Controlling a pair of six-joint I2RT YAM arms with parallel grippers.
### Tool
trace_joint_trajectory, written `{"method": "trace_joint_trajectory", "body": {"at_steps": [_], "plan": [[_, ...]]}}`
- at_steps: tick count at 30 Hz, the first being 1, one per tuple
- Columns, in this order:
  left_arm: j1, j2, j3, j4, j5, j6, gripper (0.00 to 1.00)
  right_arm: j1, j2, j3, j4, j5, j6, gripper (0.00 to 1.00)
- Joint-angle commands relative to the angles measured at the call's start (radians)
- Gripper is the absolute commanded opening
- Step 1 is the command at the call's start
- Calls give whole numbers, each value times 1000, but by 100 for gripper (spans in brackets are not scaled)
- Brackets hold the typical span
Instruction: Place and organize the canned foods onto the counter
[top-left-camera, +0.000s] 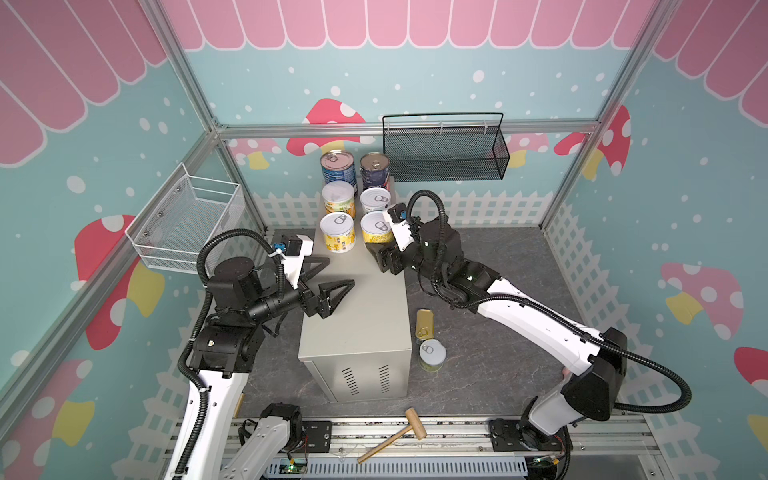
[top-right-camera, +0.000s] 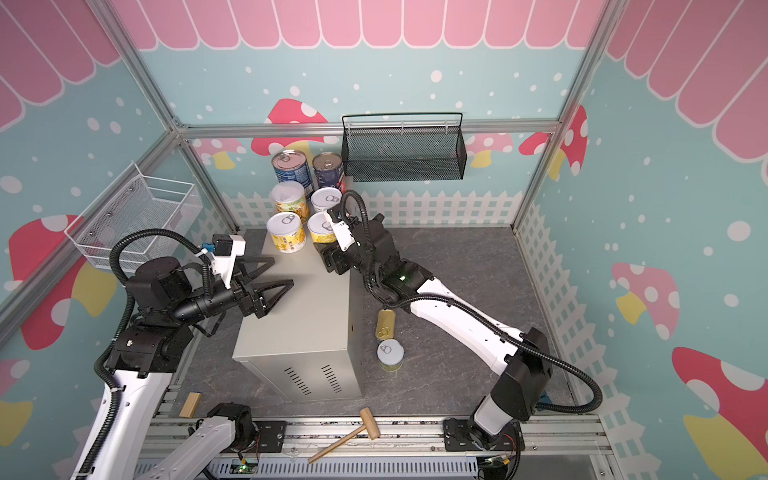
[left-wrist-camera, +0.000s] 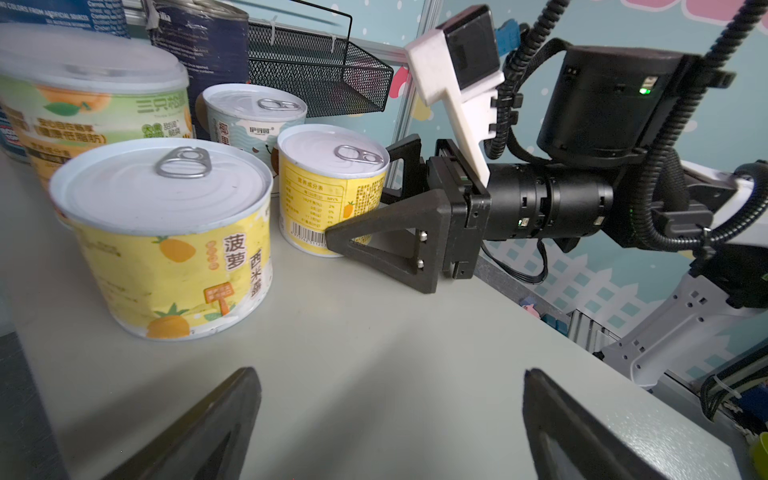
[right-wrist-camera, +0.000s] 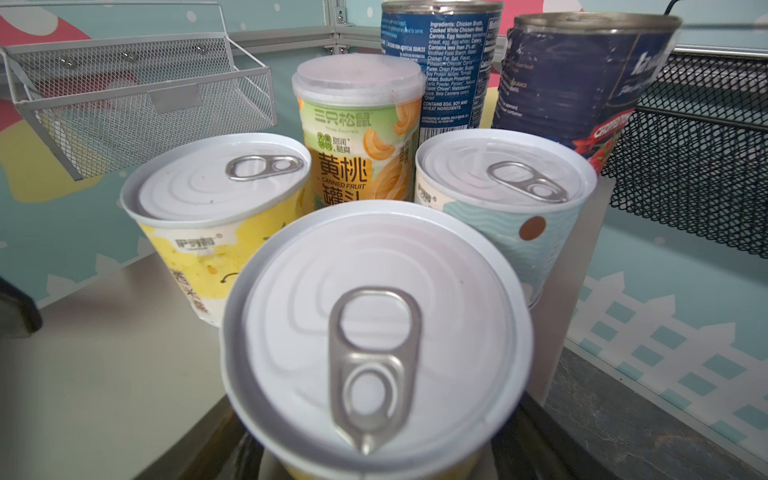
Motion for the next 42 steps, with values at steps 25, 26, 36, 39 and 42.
{"method": "trace_joint_trajectory", "body": {"at_steps": [25, 26, 36, 39, 42], "plan": [[-2, -8, -12, 11, -6, 26, 99, -14, 20, 6, -12, 40, -20, 78], [-2, -8, -12, 11, -6, 26, 99, -14, 17, 4, -12, 37, -19, 78], [-2, -8, -12, 15, -5, 24, 99, -17, 6, -11, -1, 24, -21, 78], [-1, -8, -13, 15, -5, 23, 99, -16, 3, -12, 1, 20, -22, 79], [-1, -6, -13, 16, -6, 23, 99, -16, -1, -15, 5, 9, -23, 79]]}}
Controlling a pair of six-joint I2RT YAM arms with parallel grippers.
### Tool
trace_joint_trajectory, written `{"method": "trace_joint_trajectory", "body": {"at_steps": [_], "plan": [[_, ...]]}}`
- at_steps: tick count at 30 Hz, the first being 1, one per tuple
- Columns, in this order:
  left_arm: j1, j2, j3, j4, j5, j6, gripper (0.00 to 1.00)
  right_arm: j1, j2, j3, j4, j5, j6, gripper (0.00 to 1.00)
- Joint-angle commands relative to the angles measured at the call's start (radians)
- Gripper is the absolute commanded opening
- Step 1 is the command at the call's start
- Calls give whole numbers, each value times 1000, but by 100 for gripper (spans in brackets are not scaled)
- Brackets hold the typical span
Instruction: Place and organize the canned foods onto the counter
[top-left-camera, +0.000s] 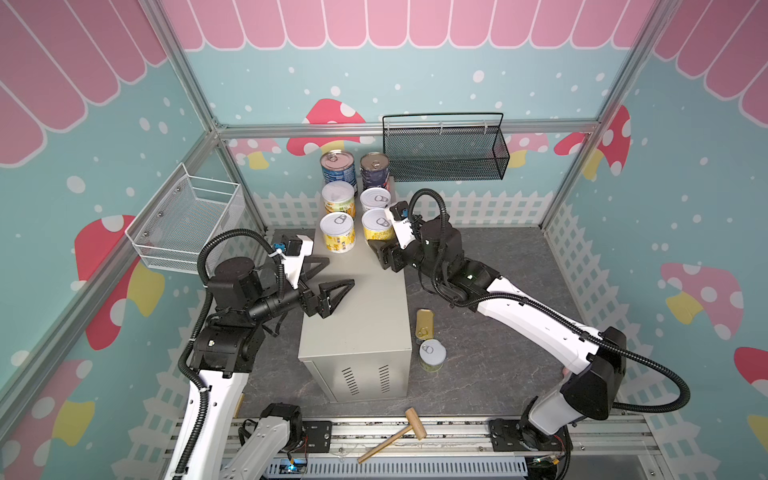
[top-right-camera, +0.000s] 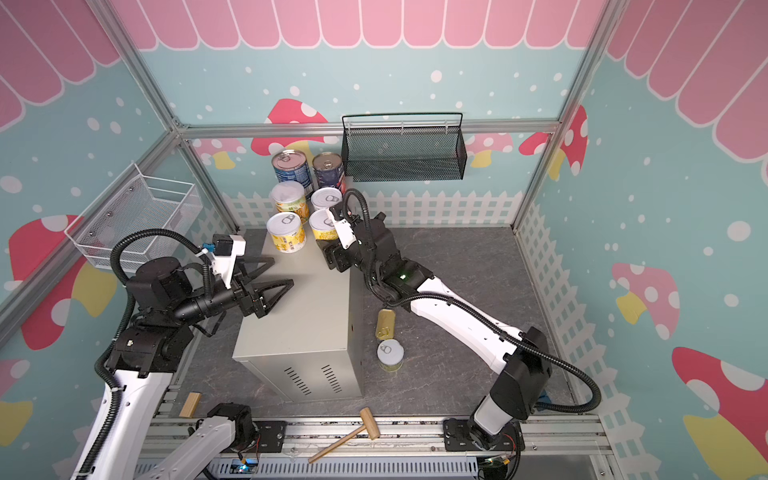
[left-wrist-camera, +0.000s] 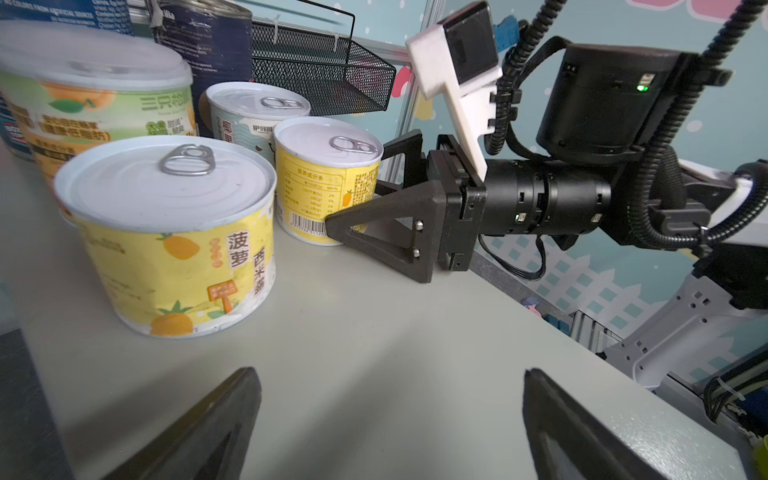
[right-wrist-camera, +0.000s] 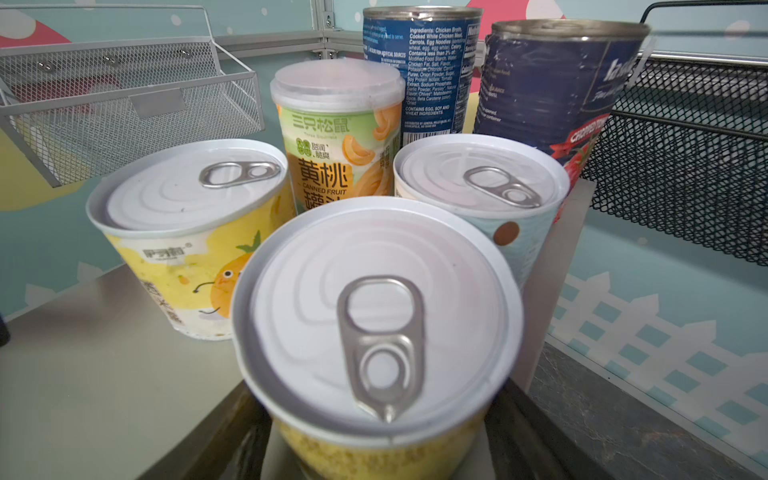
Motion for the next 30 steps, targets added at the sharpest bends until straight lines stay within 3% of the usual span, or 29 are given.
{"method": "trace_joint_trajectory", "body": {"at_steps": [1, 30], "plan": [[-1, -5, -11, 15, -1, 23, 99, -4, -5, -15, -8, -8, -21, 79], [0, -4, -11, 21, -2, 18, 99, -4, -24, -43, 18, -42, -18, 79]]}}
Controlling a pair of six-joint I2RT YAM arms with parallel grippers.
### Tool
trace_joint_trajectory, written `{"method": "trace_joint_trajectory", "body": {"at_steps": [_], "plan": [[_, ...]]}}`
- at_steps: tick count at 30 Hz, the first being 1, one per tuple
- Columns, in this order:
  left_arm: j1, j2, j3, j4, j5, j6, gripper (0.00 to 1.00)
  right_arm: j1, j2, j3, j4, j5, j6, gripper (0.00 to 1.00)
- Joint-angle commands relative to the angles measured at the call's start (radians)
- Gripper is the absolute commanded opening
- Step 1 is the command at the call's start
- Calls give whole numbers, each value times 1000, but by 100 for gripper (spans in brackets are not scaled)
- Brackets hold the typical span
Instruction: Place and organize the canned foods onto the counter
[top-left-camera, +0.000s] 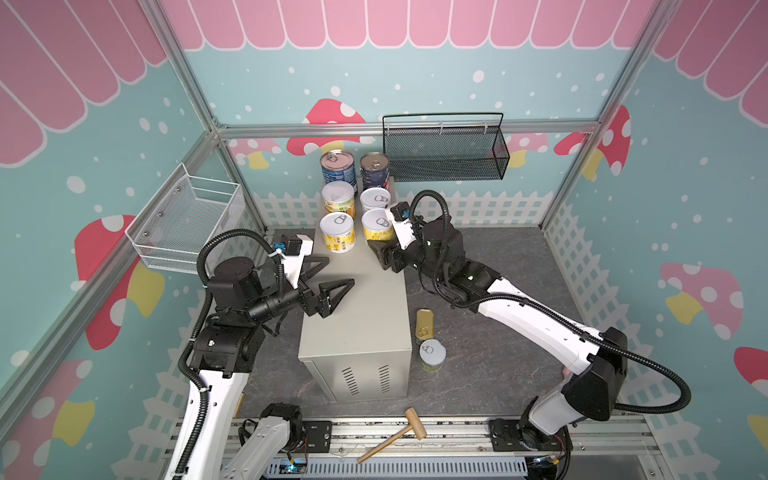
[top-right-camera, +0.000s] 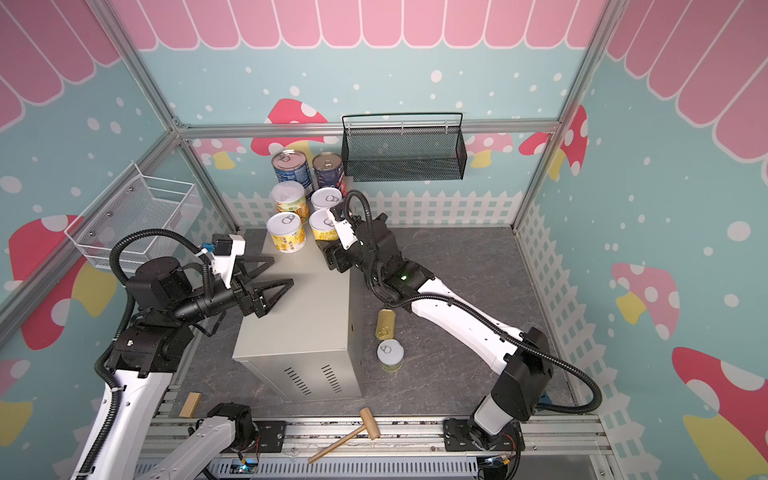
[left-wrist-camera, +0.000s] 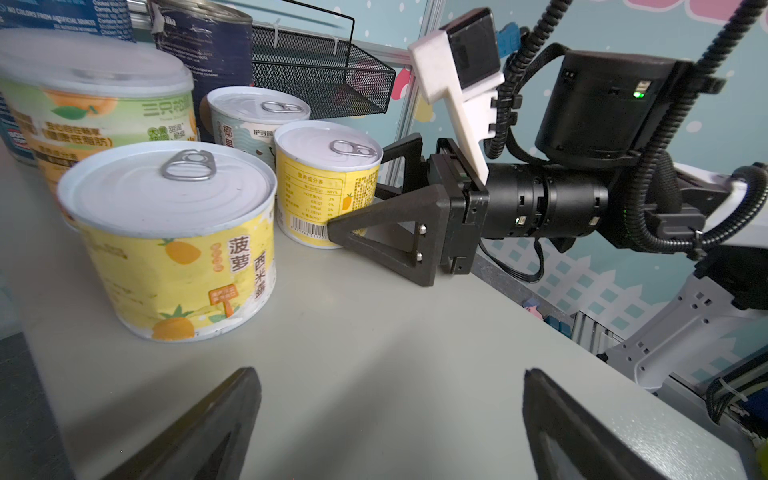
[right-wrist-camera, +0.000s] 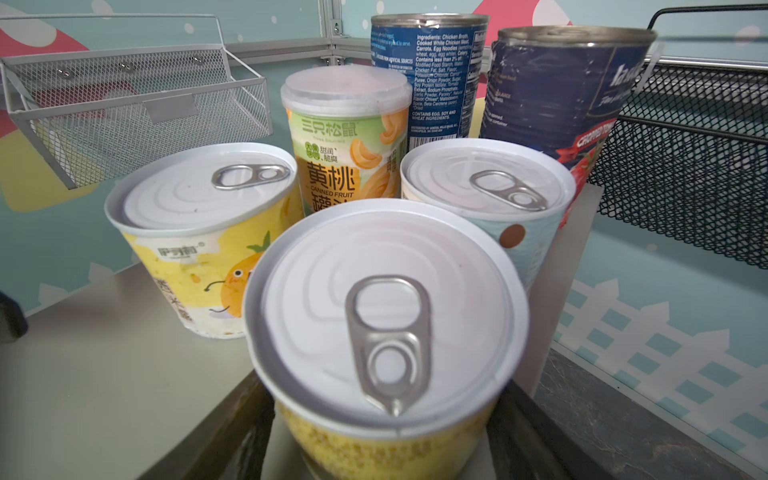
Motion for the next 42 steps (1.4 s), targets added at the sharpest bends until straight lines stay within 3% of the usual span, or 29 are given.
{"method": "trace_joint_trajectory", "body": {"at_steps": [1, 10, 17, 27, 34, 42], "plan": [[0, -4, -10, 14, -1, 19, 99, -3, -17, -22, -10, -16, -17, 79], [4, -1, -9, 18, 3, 16, 99, -3, -23, -28, -10, -11, -14, 80], [6, -1, -9, 21, 9, 14, 99, -3, -55, -32, -16, 17, -16, 94], [5, -1, -10, 23, 10, 12, 99, -61, -186, -85, -54, 62, -1, 99], [6, -4, -12, 26, 5, 9, 100, -162, -223, -98, -56, 3, 0, 100], [5, -7, -18, 26, -6, 9, 99, -202, -138, -31, -56, -54, -15, 100]]}}
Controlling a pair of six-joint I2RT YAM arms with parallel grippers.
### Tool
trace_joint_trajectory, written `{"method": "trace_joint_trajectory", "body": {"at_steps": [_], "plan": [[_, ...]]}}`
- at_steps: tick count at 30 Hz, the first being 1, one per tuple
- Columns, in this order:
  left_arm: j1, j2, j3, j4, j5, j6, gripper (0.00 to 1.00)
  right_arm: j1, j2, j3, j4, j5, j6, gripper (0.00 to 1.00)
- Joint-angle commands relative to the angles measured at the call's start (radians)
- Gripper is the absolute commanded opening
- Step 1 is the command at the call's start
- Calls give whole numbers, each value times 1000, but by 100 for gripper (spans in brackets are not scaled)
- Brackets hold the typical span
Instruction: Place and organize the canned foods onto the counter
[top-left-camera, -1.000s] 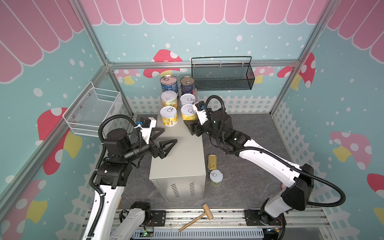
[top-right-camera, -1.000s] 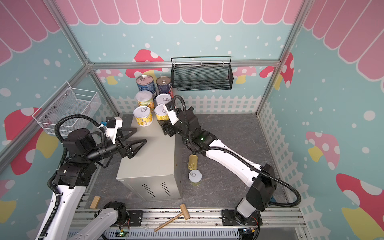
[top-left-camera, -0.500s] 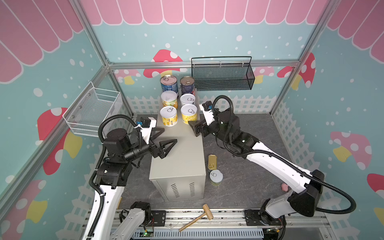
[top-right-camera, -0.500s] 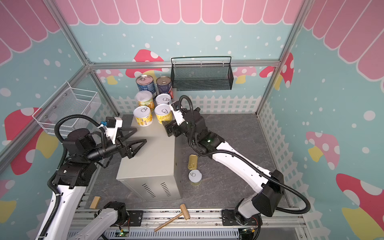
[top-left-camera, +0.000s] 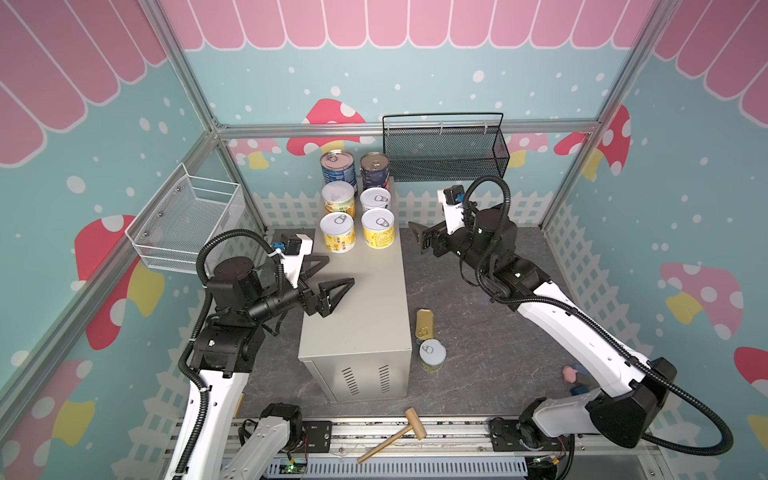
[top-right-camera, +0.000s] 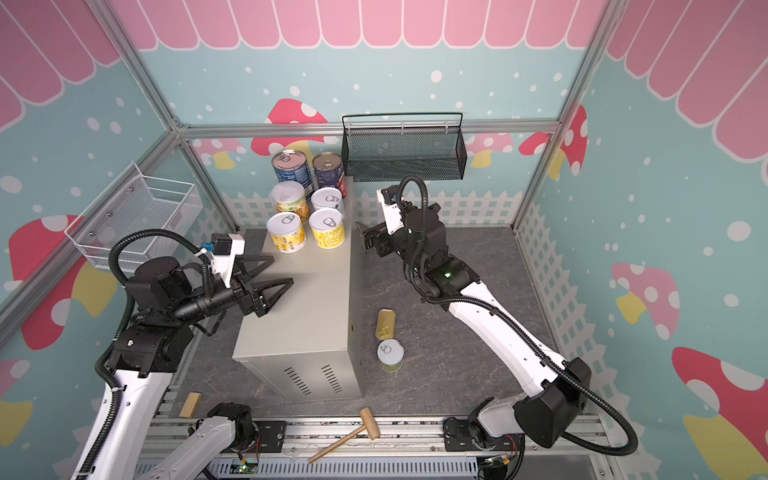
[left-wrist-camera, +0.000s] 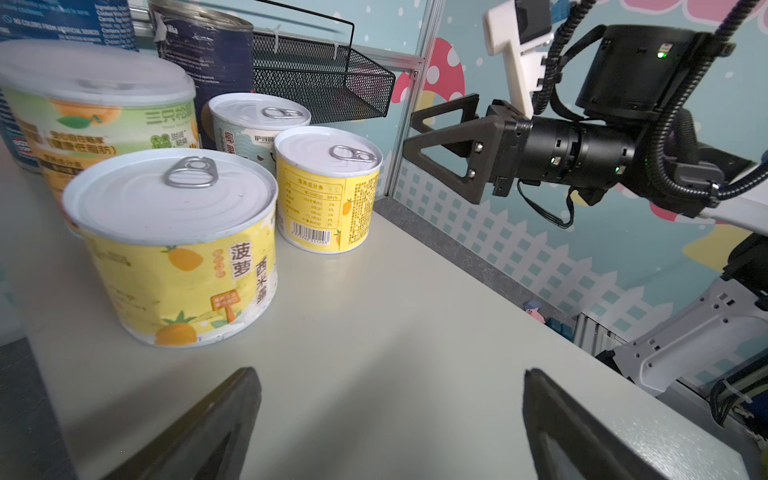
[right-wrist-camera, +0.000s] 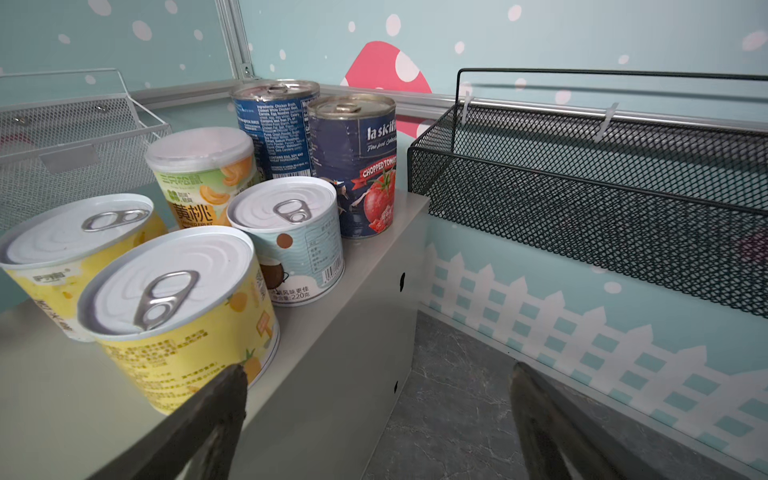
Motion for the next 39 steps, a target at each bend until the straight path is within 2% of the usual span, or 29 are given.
{"method": "trace_joint_trajectory", "body": {"at_steps": [1, 11, 39], "plan": [[6, -7, -17, 12, -8, 10, 99, -6, 44, 47, 1, -40, -14, 99], [7, -10, -19, 12, -11, 13, 99, -7, 120, 102, 15, -80, -4, 99], [11, -7, -18, 11, -4, 10, 99, -7, 111, 92, 29, -116, 8, 99]]}}
